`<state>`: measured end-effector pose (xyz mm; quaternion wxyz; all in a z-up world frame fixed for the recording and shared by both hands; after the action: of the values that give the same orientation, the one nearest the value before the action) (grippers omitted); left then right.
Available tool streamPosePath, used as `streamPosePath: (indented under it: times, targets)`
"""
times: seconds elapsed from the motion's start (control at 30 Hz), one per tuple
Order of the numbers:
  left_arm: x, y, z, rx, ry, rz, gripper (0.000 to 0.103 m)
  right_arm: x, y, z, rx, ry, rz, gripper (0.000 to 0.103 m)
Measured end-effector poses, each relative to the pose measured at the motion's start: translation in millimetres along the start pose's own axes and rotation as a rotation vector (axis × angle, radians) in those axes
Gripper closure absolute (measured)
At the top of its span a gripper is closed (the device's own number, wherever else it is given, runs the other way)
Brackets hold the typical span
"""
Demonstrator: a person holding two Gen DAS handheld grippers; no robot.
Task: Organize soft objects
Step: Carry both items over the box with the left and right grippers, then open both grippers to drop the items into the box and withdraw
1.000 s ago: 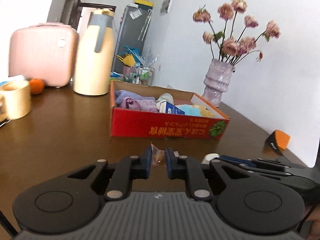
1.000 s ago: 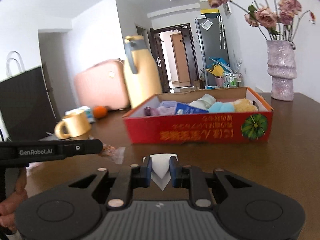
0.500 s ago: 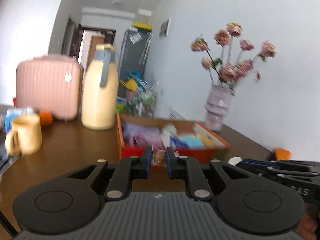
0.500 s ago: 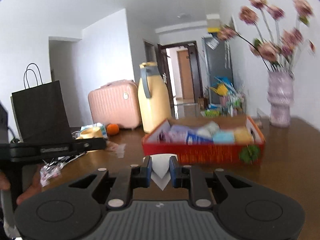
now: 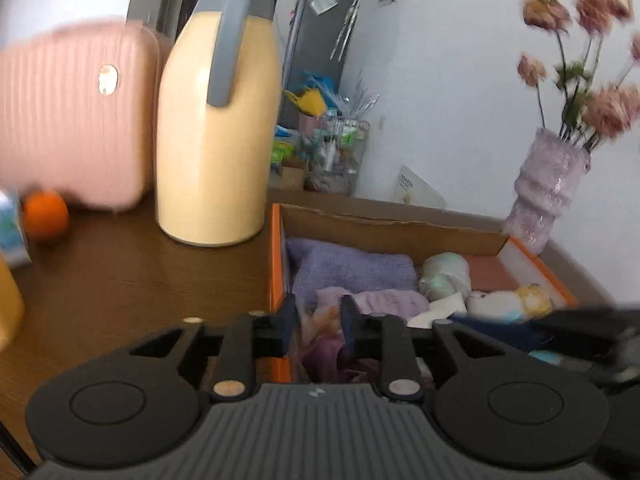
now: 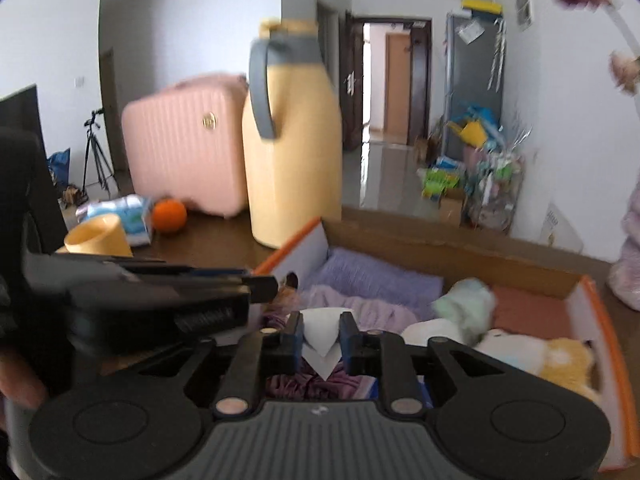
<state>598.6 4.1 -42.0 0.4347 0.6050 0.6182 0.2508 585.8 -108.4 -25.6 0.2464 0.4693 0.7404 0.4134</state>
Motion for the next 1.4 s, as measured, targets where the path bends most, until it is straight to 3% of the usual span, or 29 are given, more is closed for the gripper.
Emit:
streamPosePath:
  times: [0.03, 0.1, 0.2, 0.37, 0.7, 0.8, 1.07, 1.17, 1.27, 1.4]
  targets:
    - [3.6, 0.5, 1.1, -0.004, -0.044, -0.023, 0.057, -0.3, -1.8, 9.0, 0.012, 0.030, 0.026, 0.077]
    - [3.4, 0.7, -0.1, 0.006, -0.100, -0.031, 0.049, -1.2, -5.2, 17.1, 0.023, 0.060, 0.071, 0.072]
    - [-3.1, 1.3, -5.5, 0.005, -0.132, 0.027, 0.049, 5.4, -10.6, 14.0, 0.039, 0.099, 0.069, 0.049]
    - [0.1, 5.9, -21.3, 0.007, -0.126, 0.028, 0.048, 8.3, -8.5, -17.7, 0.024, 0.046, -0.051, 0.049]
    - [-17.5, 51.3, -109.8, -0.096, -0.064, 0.070, 0.033, -65.1, 32.8, -134.2, -0.088, -0.127, 0.056, 0.043]
    - [-24.7, 54.7, -130.7, -0.113, -0.058, 0.077, 0.032, -79.1, 33.7, -167.6, -0.127, -0.185, 0.061, 0.037]
    - [-49.8, 47.9, -160.5, -0.118, -0.044, 0.120, 0.031, -86.7, 22.3, -214.4, -0.160, -0.233, 0.080, 0.036]
    - [-53.5, 41.4, -173.4, -0.134, -0.039, 0.126, 0.026, -84.2, 16.2, -229.6, -0.196, -0.244, 0.092, 0.030]
    - [-48.5, 13.3, -190.4, -0.158, -0.026, 0.106, 0.026, -81.0, -8.8, -247.3, -0.261, -0.269, 0.131, 0.029]
    - [-40.9, -42.5, -222.5, -0.217, 0.083, 0.106, 0.022, -65.2, -64.8, -267.9, -0.319, -0.294, 0.145, 0.028]
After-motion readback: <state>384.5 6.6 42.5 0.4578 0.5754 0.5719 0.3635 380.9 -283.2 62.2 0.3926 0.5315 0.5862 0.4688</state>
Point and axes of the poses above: each gripper's, at about its wrist camera, not at the fingertips, and z roughly the way its jaws point, x to its left, y to its top, the point moved 8 cm from there along z, roughly the way its jaws point, and after that the axes turned 5 degrees about -y, right-handed, at the moved point
